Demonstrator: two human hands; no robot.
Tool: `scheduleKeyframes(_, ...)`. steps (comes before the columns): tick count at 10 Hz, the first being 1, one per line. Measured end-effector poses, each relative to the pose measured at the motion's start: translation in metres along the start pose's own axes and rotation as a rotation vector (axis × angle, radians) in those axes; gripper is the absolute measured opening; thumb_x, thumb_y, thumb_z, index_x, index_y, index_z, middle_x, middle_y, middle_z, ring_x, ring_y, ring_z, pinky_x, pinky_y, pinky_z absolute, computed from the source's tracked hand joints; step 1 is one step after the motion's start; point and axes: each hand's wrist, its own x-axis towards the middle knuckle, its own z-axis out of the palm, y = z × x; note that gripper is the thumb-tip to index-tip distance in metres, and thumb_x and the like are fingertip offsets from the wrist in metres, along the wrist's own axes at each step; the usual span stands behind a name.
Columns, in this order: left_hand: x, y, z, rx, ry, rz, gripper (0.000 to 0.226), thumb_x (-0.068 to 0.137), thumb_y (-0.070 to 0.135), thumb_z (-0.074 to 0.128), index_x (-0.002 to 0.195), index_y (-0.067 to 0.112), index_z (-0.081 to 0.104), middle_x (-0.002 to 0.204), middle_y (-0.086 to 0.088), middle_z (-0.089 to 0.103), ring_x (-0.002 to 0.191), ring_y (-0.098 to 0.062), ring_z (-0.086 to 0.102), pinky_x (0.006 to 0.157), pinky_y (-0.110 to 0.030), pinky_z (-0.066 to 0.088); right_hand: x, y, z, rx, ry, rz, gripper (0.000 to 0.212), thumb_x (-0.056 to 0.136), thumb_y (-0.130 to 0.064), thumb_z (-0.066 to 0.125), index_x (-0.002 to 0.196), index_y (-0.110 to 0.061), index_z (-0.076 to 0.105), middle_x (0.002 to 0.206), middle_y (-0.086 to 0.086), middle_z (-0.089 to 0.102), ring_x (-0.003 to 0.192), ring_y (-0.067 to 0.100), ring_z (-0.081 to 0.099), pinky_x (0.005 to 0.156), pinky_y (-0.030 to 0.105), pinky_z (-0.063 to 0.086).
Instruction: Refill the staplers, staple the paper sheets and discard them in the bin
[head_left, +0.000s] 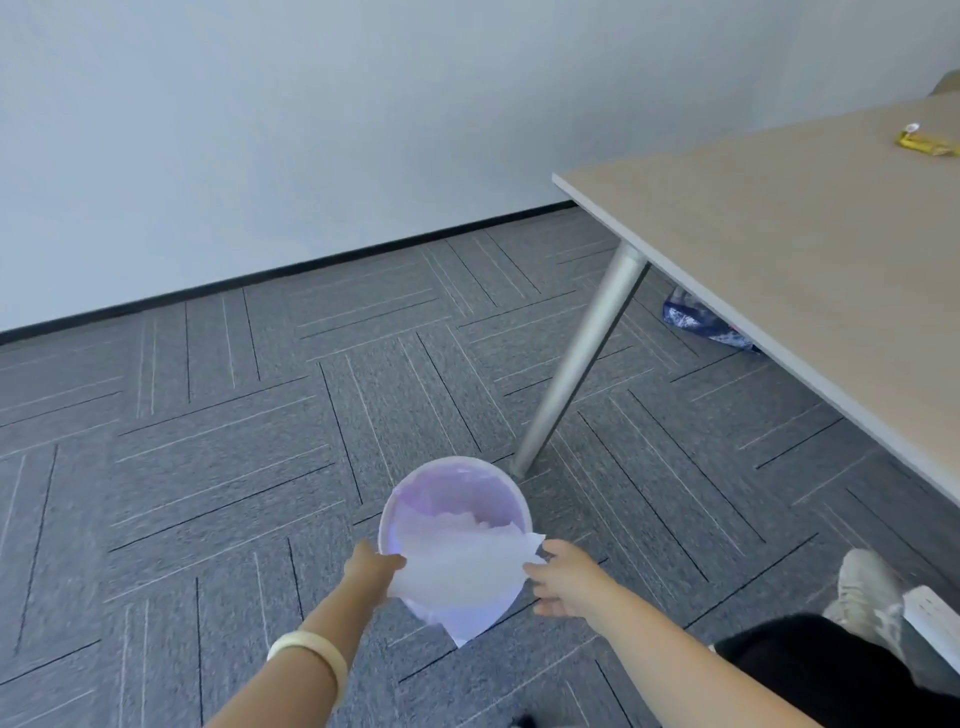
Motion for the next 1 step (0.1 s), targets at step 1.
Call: scheduleKeyframes(1,-0.0014,0.0071,0.0024,-0.073,-0.037,0.047,0.061,0.088,0.005,0.054,0.141,0.005,0.025,0.118,-0.022,0.045,0.102,-0.037,0.051,0.09,-0.047,0.049,0.0057,-0.0023,-0.0093,0.03,0.01,-0.033,0.044,0.092,-0.012,0.05,0.134,-0.007,0.04,0.119,0.013,0.054,0.107,0.032,0.058,0.088,0.043,0.054)
